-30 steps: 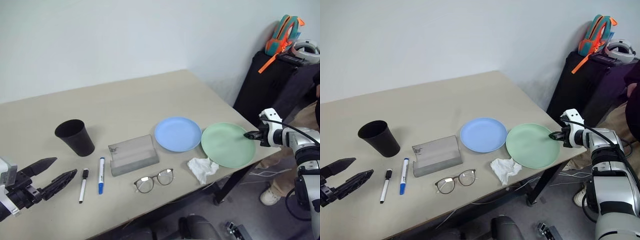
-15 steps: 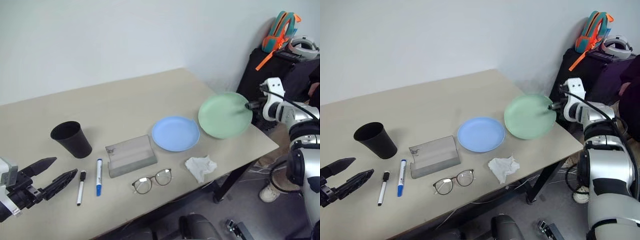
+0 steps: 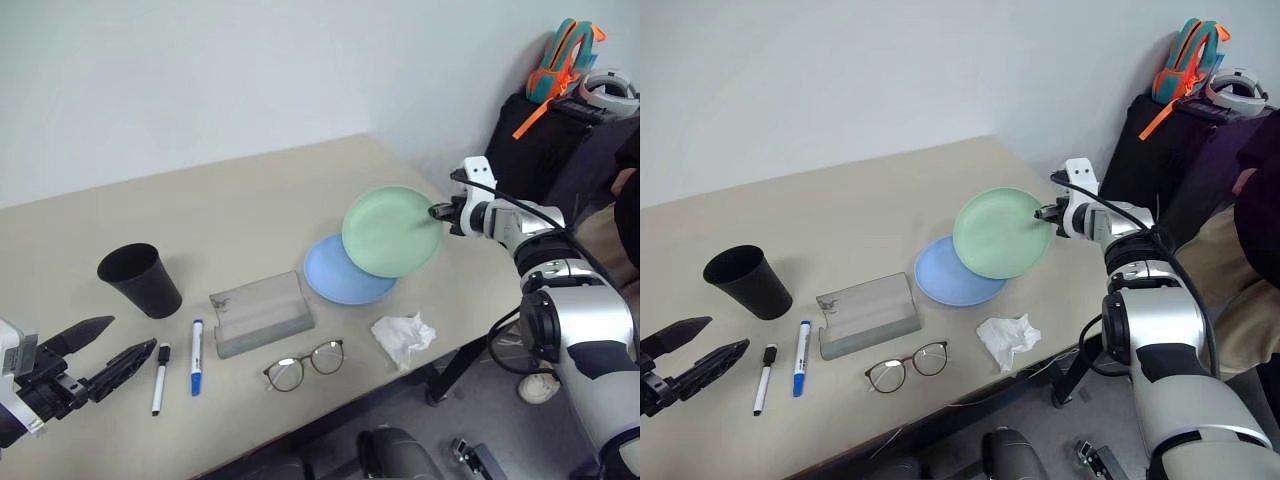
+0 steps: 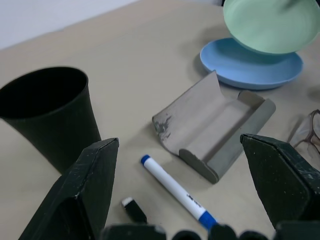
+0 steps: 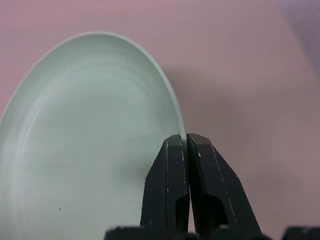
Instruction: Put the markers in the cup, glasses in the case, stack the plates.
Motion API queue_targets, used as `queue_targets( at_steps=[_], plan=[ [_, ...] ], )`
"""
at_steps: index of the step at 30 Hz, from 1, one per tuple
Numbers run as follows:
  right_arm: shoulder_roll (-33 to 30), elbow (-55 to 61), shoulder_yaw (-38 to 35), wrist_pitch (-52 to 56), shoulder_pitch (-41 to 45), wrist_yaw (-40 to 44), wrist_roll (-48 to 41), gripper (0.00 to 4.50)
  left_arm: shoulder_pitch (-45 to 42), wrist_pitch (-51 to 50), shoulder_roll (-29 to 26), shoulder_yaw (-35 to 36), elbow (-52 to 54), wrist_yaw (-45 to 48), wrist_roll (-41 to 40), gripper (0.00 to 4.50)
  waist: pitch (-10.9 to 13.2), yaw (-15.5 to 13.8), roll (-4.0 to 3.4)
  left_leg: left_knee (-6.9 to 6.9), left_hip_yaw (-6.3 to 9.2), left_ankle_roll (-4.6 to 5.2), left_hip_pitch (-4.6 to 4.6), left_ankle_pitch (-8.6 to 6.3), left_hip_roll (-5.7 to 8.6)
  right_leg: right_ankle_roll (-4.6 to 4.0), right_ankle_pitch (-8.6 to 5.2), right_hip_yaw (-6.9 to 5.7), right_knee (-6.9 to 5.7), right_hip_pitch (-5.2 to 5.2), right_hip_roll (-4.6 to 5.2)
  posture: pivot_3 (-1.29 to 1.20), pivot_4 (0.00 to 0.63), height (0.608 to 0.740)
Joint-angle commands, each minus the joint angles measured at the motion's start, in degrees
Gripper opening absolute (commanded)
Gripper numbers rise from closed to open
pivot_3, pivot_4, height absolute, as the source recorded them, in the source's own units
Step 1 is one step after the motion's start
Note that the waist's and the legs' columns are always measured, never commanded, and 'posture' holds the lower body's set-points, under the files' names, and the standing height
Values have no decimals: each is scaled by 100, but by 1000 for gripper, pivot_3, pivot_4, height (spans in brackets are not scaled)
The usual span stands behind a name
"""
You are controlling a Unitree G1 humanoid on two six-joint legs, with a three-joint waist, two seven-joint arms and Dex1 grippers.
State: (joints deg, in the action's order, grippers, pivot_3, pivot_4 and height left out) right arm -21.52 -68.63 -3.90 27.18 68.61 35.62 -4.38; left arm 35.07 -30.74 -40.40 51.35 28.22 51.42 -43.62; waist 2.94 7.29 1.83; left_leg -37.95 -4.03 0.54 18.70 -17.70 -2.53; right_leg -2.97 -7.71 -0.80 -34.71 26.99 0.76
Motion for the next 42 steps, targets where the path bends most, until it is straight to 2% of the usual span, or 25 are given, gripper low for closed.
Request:
queue_targets(
  at_steps=[1, 7, 14, 33, 36, 39, 42],
  plan=[
    [141, 36, -56, 178, 209, -210, -5, 20, 36, 57, 11, 279, 215, -27, -95, 4150, 0, 1, 1, -1, 1, 0, 0, 0, 0, 0, 0, 0, 0, 0, 0, 0, 0, 738],
    [413, -90, -238, 631, 300, -439, -153, 20, 76, 48, 32, 315, 249, -43, -116, 4150, 0, 4, 0, -2, 2, 0, -2, 0, -1, 0, 0, 0, -2, -1, -2, 0, 0, 738],
    [707, -81, -233, 978, 355, -136, -176, 20, 94, 57, 37, 300, 268, -37, -117, 4150, -1, 6, 0, -1, 3, 0, -1, 0, -2, 1, 1, -1, -2, -1, -3, 0, 0, 738],
    [910, -178, -246, 1007, 377, -241, -120, 20, 115, 78, 28, 347, 257, -16, -100, 4150, -1, 6, 1, -1, 5, 0, -1, 0, -2, 1, 1, -4, -1, -1, -2, 0, 0, 738],
    [893, -180, -198, 1054, 364, -199, -90, 731, 93, 79, 11, 334, 238, -10, -93, 4150, -1, 8, 1, -1, 5, 0, -1, 0, -2, 1, 0, -4, -1, 0, -2, 0, 0, 738],
    [891, -137, -12, 1102, 323, -59, 39, 1773, 54, 76, -9, 310, 220, -8, -89, 4150, -1, 8, 1, -1, 5, 0, -1, 0, -2, 1, 1, -3, -2, 0, -3, 0, 0, 738],
    [817, 34, 377, 989, 275, 439, 276, 2829, 8, 70, -19, 272, 211, -2, -77, 4150, -1, 7, 1, -1, 4, 0, -2, 0, -2, 1, 1, -4, -2, -1, -2, 0, 0, 738]
  ],
)
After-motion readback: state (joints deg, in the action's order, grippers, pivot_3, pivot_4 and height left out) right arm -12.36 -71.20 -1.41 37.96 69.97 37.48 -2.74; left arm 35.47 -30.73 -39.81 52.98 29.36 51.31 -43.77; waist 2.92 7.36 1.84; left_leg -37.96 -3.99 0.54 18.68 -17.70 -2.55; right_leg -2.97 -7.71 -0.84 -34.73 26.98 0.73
